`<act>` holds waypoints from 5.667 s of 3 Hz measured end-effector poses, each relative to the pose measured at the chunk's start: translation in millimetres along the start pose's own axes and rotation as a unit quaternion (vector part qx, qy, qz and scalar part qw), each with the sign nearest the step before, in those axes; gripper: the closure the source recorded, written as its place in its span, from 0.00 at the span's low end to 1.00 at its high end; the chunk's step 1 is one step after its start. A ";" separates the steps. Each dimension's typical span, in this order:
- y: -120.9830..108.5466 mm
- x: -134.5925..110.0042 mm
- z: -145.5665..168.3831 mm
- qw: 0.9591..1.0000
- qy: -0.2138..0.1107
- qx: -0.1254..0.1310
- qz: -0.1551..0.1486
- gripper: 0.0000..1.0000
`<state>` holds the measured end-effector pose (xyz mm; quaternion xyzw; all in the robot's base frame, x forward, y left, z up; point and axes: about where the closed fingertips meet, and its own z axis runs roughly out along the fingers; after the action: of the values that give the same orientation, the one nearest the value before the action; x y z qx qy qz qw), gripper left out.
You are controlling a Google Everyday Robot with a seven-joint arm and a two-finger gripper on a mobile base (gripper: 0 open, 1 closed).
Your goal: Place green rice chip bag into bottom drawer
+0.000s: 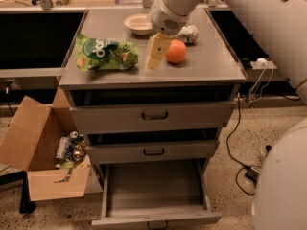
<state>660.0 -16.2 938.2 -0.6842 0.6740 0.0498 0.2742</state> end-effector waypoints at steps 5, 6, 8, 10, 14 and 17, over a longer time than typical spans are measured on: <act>-48.0 -54.2 133.7 0.998 -0.062 -0.006 0.010 0.47; -44.6 -50.2 139.2 0.998 -0.060 -0.012 0.018 0.70; -9.4 -46.4 60.9 0.996 -0.085 0.030 0.000 1.00; 23.8 -54.8 47.1 0.994 -0.104 -0.005 -0.018 1.00; 161.1 53.5 71.4 0.989 -0.023 -0.047 0.140 1.00; 246.6 134.1 139.6 0.972 0.039 -0.117 0.199 1.00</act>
Offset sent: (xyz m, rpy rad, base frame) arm 0.0840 0.0803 -0.0411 0.1105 -0.0816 -0.0065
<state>479.6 -60.0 685.6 -0.5654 0.7960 0.1551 0.1502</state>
